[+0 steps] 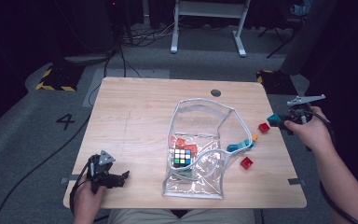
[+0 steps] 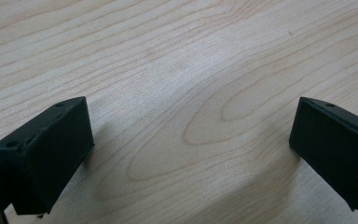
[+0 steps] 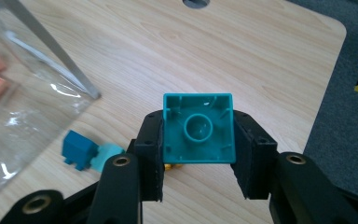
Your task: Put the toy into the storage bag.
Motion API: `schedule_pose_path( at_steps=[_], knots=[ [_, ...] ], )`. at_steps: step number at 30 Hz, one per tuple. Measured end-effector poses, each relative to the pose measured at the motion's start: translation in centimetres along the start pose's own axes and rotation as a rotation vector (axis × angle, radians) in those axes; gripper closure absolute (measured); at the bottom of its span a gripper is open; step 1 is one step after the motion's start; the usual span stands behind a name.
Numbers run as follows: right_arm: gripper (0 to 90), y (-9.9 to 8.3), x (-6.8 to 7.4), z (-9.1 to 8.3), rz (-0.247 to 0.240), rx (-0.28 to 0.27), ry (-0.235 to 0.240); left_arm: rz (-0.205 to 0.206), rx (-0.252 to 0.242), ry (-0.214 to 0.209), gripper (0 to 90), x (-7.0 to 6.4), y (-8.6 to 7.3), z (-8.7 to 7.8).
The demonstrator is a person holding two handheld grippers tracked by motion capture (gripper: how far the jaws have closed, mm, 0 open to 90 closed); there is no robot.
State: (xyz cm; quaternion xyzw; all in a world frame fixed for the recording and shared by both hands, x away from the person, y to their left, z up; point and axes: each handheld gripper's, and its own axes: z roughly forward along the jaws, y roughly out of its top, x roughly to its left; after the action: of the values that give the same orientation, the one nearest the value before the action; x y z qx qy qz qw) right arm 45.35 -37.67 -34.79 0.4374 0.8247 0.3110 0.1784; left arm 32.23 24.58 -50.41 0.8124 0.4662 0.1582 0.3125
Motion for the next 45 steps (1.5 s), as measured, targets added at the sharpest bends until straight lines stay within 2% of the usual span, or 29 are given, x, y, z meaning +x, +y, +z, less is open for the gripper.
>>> schedule_pose_path(
  at_steps=[10,16,27,35,45],
  knots=[
    [59.2,2.5,2.1,-2.3,-0.035,-0.041,0.054,0.000,0.001,0.000,0.0,0.0,0.0,0.0],
    [59.2,5.0,4.4,-3.1,-0.080,-0.078,0.107,0.000,0.000,0.000,0.0,0.0,0.0,0.0],
    [59.2,9.0,8.7,-3.4,-0.181,-0.074,0.168,0.001,0.003,0.002,0.0,0.0,0.0,0.0],
    [59.1,10.6,11.5,-2.7,-0.230,-0.069,0.222,0.001,0.002,0.005,0.0,0.0,0.0,0.0],
    [59.2,12.3,15.4,0.5,-0.305,-0.056,0.303,0.003,0.007,0.003,0.0,0.0,0.0,0.0]
  ],
)
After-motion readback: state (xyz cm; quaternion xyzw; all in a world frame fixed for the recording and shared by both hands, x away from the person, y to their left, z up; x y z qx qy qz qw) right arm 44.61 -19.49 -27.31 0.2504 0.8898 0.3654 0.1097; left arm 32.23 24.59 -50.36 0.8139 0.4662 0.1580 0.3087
